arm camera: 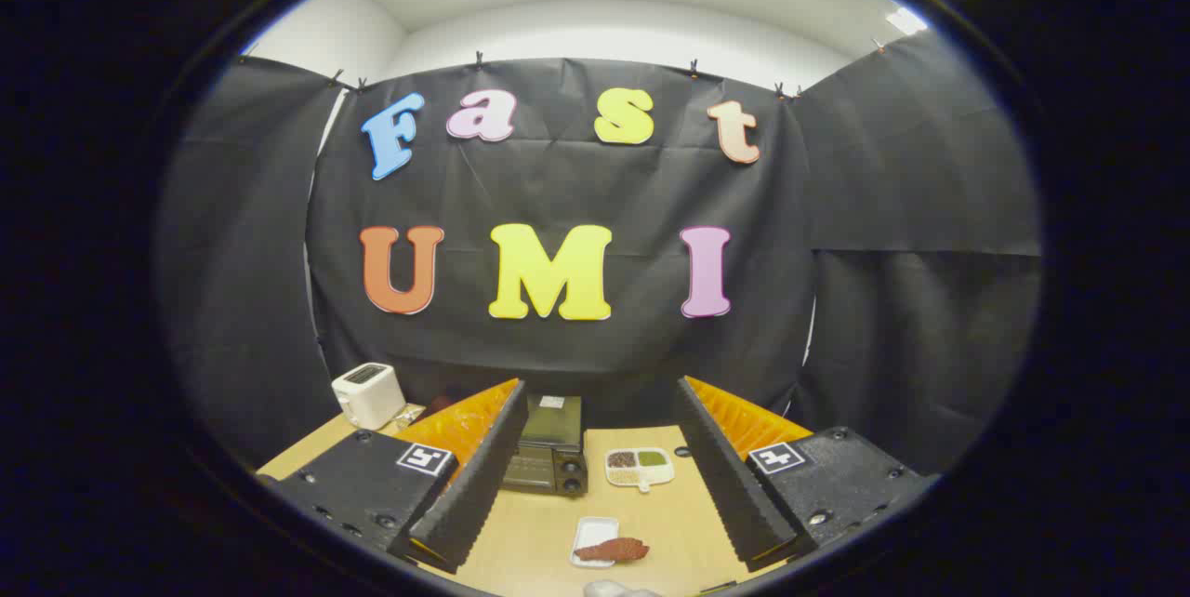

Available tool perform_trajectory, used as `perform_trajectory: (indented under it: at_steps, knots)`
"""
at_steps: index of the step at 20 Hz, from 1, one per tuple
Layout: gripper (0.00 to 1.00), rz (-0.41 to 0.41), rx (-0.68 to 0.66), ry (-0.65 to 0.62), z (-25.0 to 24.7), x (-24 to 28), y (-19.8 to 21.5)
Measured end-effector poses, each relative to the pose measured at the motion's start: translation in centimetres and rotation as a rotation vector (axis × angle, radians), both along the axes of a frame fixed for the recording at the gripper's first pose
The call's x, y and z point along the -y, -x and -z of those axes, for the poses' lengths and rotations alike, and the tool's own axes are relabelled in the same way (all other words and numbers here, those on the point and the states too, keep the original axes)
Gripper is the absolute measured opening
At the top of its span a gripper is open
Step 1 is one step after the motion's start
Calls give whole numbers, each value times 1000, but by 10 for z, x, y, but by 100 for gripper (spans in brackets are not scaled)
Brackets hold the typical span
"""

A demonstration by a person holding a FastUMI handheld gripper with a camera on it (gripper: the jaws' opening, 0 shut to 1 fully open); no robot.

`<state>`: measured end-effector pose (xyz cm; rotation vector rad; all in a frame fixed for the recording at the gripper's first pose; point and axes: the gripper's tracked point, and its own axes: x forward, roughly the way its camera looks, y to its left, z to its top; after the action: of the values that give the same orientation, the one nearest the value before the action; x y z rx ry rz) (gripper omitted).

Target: Open the toaster oven, put the food inside, and close the toaster oven door.

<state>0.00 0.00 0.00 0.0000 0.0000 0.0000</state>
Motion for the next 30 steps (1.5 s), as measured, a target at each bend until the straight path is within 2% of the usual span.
perform_trajectory:
  at_steps: [8, 16, 22, 27, 30]
  knots:
    - [100, 4, -20, -7, 5, -5, -3]
    - [100, -3, -17, -8, 14, -38, -20]
    - [100, -15, 5, -10, 32, -92, -67]
    - [100, -71, -33, 13, 78, -150, -120]
    - [100, -67, -77, 15, 113, -171, -154]
